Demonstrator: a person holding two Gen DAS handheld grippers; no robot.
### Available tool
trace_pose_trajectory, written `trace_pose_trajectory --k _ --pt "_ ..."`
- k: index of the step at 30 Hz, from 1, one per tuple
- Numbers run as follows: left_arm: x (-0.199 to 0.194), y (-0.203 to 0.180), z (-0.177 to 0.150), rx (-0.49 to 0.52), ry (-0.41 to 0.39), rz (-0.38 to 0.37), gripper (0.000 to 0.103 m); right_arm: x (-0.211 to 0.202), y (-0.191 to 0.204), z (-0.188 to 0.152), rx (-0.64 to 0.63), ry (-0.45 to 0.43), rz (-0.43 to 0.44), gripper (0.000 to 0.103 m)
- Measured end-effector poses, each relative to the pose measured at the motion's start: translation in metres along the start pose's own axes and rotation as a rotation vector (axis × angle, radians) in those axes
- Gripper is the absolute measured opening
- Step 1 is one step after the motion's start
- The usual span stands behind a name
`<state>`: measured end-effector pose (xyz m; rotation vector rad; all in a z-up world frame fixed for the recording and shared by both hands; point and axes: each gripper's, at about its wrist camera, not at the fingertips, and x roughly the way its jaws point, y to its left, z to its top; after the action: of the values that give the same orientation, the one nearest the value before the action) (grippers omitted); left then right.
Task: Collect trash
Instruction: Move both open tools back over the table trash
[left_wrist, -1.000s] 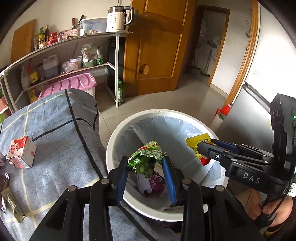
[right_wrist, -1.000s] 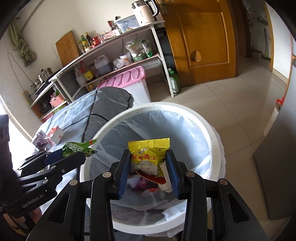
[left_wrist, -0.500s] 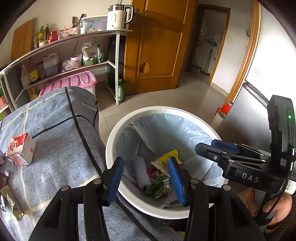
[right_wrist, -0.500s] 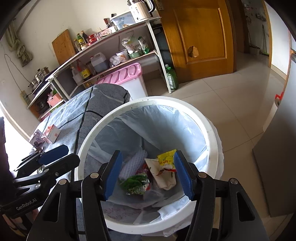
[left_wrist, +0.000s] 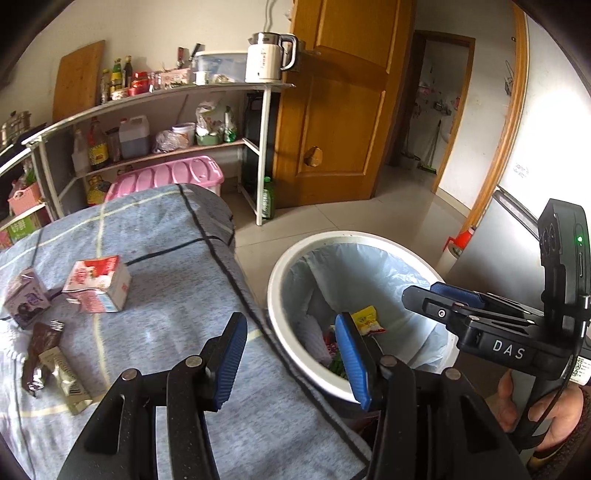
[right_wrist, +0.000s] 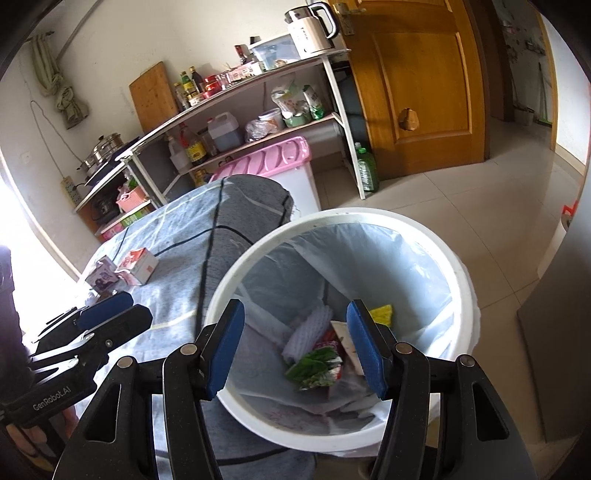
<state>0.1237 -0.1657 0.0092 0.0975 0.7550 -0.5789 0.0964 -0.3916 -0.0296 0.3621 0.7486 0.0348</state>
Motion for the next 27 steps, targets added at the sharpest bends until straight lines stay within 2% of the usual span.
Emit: trace_pose_trajectory --k 2,13,23,27 --pt "-0.007 0.008 -0.002 -0.005 -0.007 0.031 0.05 0.0 0.007 0.0 -0.004 -0.003 0.011 0.059" --pt "-0.037 0.056 -0.017 -0.091 -0.034 0.103 0.05 0.011 0.059 -0.006 -0.089 0.009 0.089 0.059" --pt "-0.062 0.119 -0.044 -0.178 -0.048 0.259 0.05 0.036 0.112 -0.014 -0.181 0.05 0.16 0.059" --pt "-0.073 0.147 -0.054 -0.233 -0.05 0.293 0.05 0.046 0.132 -0.017 -0.216 0.068 0.179 0.059"
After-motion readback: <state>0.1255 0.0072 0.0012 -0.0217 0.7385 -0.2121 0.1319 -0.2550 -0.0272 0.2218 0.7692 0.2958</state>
